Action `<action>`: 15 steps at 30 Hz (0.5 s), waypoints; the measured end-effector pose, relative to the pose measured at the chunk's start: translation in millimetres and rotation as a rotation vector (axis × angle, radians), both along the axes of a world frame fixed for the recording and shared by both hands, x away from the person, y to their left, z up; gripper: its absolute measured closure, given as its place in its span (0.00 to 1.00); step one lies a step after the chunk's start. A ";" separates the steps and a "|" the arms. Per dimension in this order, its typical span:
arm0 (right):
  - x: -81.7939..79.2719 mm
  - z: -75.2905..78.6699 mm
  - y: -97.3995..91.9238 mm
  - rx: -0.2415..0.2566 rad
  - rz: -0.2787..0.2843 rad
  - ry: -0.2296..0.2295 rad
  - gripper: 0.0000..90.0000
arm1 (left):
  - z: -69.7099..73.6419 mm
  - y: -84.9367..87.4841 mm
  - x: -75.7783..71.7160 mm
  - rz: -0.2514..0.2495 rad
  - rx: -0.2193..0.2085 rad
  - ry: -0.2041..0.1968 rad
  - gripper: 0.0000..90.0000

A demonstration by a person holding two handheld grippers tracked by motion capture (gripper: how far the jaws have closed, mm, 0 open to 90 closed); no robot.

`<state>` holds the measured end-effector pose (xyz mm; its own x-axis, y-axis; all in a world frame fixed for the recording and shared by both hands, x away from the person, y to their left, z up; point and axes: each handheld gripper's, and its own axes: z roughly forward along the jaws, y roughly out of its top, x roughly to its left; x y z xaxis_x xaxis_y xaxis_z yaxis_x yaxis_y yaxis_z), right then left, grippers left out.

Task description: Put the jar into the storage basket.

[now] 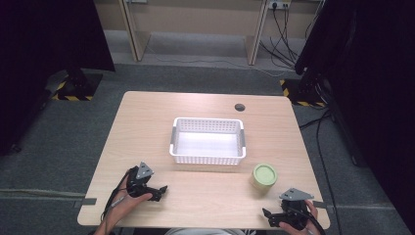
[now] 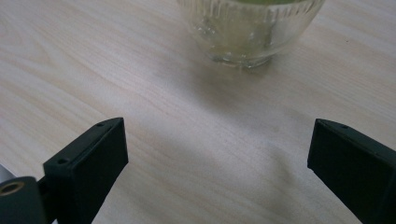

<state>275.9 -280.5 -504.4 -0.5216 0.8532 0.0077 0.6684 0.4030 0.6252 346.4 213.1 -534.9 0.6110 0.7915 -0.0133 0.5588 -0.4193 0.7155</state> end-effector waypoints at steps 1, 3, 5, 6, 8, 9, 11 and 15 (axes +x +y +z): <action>0.4 0.5 -0.4 0.001 0.002 -0.003 0.06 | 0.0 0.0 0.0 0.000 0.000 0.001 0.00; 2.0 1.1 -0.1 0.015 -0.002 -0.012 0.06 | 0.1 0.0 0.0 0.000 0.001 0.001 0.00; 2.7 1.3 0.4 0.013 -0.003 -0.010 0.06 | 0.0 0.0 0.0 0.000 0.000 0.001 0.00; 4.6 1.9 1.4 0.016 -0.005 -0.014 0.06 | 0.1 0.0 0.0 0.000 0.000 0.001 0.00; 5.7 2.6 1.6 0.016 -0.005 -0.017 0.06 | 0.1 0.0 0.0 0.000 0.000 0.001 0.00; 6.9 3.7 1.8 0.014 -0.005 -0.019 0.06 | 0.0 0.0 0.0 0.000 0.000 0.000 0.00; 11.3 7.3 1.8 0.016 -0.012 -0.027 0.06 | 0.0 0.0 0.0 0.000 0.000 0.001 0.00; 16.8 10.4 1.5 0.015 -0.015 -0.027 0.06 | 0.0 0.0 0.0 0.000 0.000 0.000 0.00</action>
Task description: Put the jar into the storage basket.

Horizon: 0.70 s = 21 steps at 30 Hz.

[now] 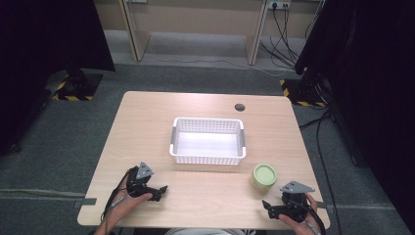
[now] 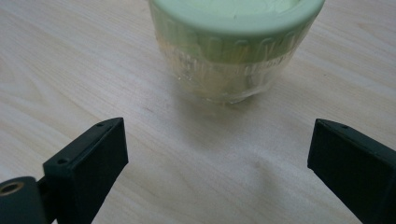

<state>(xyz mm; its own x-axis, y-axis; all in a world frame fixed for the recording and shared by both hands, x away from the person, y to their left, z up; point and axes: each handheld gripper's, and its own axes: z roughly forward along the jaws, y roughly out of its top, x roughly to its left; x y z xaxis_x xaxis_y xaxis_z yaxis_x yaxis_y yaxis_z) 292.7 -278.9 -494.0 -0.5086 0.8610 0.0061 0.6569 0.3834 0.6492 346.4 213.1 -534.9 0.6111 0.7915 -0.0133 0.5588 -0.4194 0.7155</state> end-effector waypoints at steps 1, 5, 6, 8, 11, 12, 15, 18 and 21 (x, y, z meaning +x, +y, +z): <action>1.7 0.6 0.1 0.000 0.001 -0.001 0.06 | 0.0 0.0 0.0 0.000 0.000 0.000 0.00; 6.5 0.5 1.2 -0.007 0.000 0.002 0.06 | 0.0 0.0 0.0 0.000 0.000 0.001 0.00; 7.0 0.4 1.7 -0.006 0.001 0.003 0.06 | 0.1 0.0 0.0 0.000 0.000 0.001 0.00; 8.3 0.4 2.8 -0.007 0.005 0.005 0.06 | 0.1 0.0 0.0 0.000 0.000 0.001 0.00; 9.3 0.6 3.4 -0.007 0.008 0.002 0.06 | 0.1 0.0 0.0 0.000 0.000 0.001 0.00; 9.9 0.8 3.5 -0.008 0.007 0.002 0.06 | 0.0 0.0 0.0 0.000 0.000 0.001 0.00; 12.3 1.5 3.8 -0.006 0.004 0.002 0.06 | 0.1 0.0 0.0 0.000 0.000 0.001 0.00; 15.3 2.5 5.2 -0.009 0.006 0.002 0.06 | 0.1 0.0 0.0 0.000 0.000 0.001 0.00; 19.2 3.0 7.7 -0.014 0.008 0.005 0.06 | 0.1 0.0 0.0 0.000 0.000 0.000 0.00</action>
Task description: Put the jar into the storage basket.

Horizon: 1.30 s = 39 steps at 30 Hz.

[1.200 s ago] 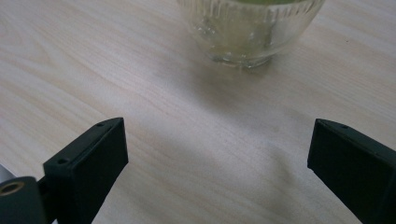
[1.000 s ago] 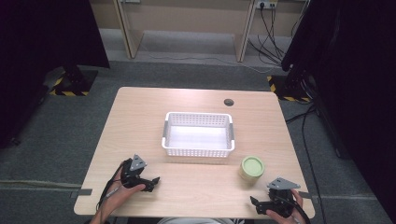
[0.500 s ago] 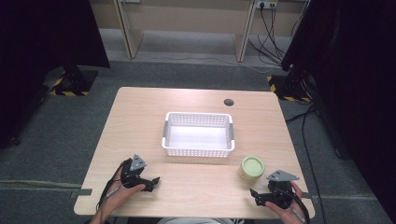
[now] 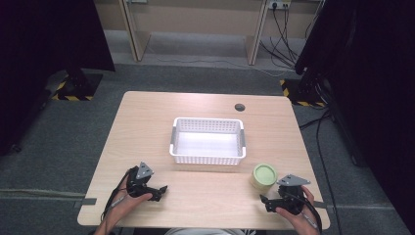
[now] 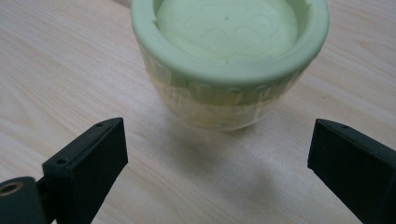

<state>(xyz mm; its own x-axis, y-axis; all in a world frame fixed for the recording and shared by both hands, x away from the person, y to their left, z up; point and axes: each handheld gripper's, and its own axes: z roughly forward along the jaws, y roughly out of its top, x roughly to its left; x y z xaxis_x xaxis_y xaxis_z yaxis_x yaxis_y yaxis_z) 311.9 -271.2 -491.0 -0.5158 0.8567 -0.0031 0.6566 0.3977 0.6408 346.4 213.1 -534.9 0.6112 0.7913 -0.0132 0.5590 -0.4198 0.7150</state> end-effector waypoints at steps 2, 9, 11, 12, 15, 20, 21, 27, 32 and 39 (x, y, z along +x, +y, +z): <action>2.3 0.7 1.7 -0.003 0.003 -0.001 0.06 | 0.0 0.0 0.0 0.000 0.000 0.000 0.00; 11.3 3.6 3.0 -0.004 -0.006 -0.003 0.06 | 0.0 0.0 0.0 0.000 0.000 0.000 0.00; 13.5 4.3 3.6 -0.003 -0.006 -0.005 0.06 | 0.0 0.0 0.0 0.000 0.000 0.000 0.00; 14.5 5.0 4.4 -0.001 -0.005 -0.005 0.06 | 0.0 0.0 0.0 0.000 0.000 0.000 0.00; 16.3 6.2 7.0 -0.004 0.005 -0.005 0.06 | 0.0 0.0 0.0 0.000 0.000 0.000 0.00; 21.2 7.2 11.0 -0.007 0.010 -0.002 0.05 | 0.0 0.0 0.0 0.000 0.000 0.000 0.00; 23.5 7.2 11.6 -0.009 0.011 -0.001 0.05 | 0.0 0.0 0.0 0.000 0.000 0.000 0.00; 31.7 7.9 15.2 -0.005 0.016 0.001 0.05 | 0.0 0.0 0.0 0.000 0.000 0.000 0.00; 38.7 8.2 19.0 -0.013 0.014 0.007 0.06 | 0.0 0.0 0.0 0.000 0.000 0.000 0.00; 45.4 9.6 22.7 -0.019 0.015 0.009 0.06 | 0.0 0.0 0.0 0.000 0.000 0.000 0.00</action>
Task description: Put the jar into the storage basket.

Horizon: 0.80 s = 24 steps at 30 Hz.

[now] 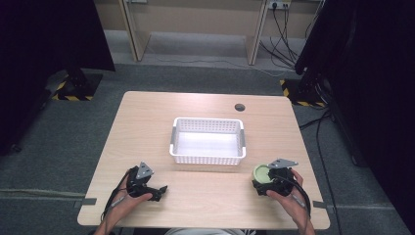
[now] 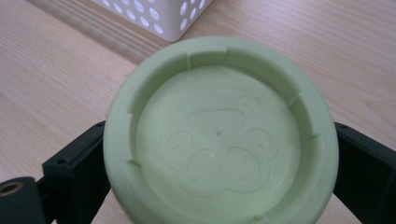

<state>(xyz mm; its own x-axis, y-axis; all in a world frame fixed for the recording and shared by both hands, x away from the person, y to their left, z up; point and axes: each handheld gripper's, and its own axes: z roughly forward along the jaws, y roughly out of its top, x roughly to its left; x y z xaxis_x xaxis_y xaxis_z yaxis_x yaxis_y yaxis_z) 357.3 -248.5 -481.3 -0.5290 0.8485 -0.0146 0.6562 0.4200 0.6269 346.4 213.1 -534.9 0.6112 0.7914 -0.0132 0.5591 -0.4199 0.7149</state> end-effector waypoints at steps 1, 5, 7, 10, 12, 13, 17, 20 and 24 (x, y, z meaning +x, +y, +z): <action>0.0 0.0 0.0 0.000 0.000 0.000 0.06 | 0.0 0.0 0.0 0.000 0.000 0.000 0.00; 3.3 0.5 1.8 -0.002 0.002 0.002 0.07 | 0.0 0.0 0.0 0.000 0.000 0.000 0.00; 4.5 0.5 3.1 -0.003 0.006 0.006 0.08 | 0.0 0.0 0.0 0.000 0.000 0.000 0.00; 6.8 0.4 5.3 -0.008 0.020 0.010 0.11 | 0.0 0.0 0.0 0.000 0.000 0.000 0.00; 7.2 0.6 5.6 -0.009 0.020 0.009 0.11 | 0.0 0.0 0.0 0.000 0.000 0.000 0.00; 7.7 1.1 5.6 -0.012 0.025 0.011 0.12 | 0.0 0.0 0.0 0.000 0.000 0.000 0.00; 7.5 1.3 5.4 -0.009 0.028 0.009 0.12 | 0.0 0.0 0.0 0.000 0.000 0.000 0.00; 7.8 2.0 3.6 0.005 0.043 0.016 0.12 | 0.0 0.0 0.0 0.000 0.000 0.000 0.00; 7.5 6.4 1.9 0.012 0.047 0.006 0.12 | 0.0 0.0 0.0 0.000 0.000 0.000 0.00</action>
<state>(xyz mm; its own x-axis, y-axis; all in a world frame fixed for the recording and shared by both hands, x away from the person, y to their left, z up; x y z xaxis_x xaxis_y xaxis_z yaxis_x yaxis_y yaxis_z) 364.8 -246.6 -474.9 -0.5686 0.8226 -0.0016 0.6395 0.4433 0.6281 346.4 213.1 -534.9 0.6112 0.7914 -0.0134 0.5592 -0.4197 0.7149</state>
